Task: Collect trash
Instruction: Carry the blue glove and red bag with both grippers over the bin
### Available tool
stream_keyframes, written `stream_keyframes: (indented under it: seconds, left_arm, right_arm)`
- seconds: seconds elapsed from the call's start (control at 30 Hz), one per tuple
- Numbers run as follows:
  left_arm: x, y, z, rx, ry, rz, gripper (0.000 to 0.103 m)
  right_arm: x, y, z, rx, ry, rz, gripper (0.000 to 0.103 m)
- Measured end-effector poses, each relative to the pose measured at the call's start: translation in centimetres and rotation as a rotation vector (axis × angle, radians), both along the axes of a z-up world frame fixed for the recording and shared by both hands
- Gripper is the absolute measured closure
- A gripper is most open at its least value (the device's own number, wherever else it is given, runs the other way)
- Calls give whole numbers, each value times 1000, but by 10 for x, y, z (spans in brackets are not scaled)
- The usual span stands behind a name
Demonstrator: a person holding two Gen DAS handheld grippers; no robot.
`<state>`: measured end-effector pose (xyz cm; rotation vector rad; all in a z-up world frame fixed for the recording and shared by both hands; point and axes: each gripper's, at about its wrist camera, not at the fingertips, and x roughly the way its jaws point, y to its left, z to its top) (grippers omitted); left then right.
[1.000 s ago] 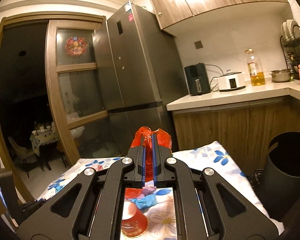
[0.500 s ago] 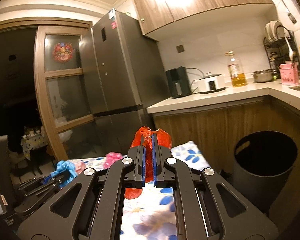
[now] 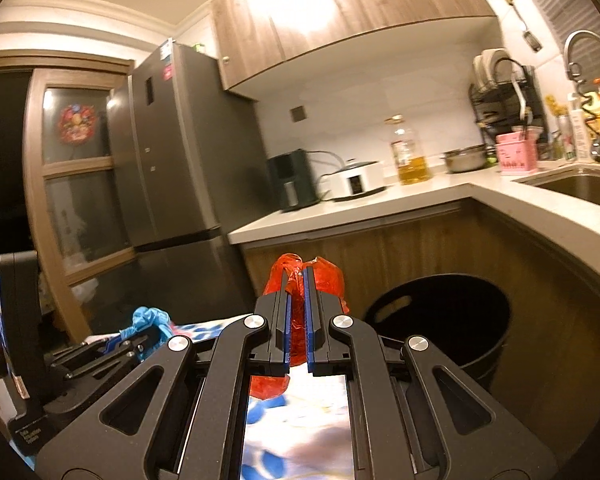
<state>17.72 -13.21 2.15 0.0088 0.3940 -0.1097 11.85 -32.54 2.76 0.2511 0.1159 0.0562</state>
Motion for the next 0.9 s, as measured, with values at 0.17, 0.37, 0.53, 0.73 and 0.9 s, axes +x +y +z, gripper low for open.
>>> stream_keyframes:
  seconds: [0.17, 0.37, 0.53, 0.73, 0.9]
  left_arm:
    - [18, -44, 1, 6, -6, -74, 90]
    - [39, -89, 4, 5, -7, -153, 90]
    - [57, -119, 9, -10, -16, -201, 90]
    - [77, -149, 5, -5, -9, -241, 90]
    - [86, -167, -4, -2, 3, -268, 90]
  right_arm:
    - [3, -31, -2, -4, 8, -72, 98]
    - [15, -62, 0, -17, 12, -148, 98]
    - [27, -87, 3, -25, 12, -195, 98]
    - [46, -108, -1, -26, 38, -223, 98]
    - [59, -119, -5, -31, 58, -228, 98]
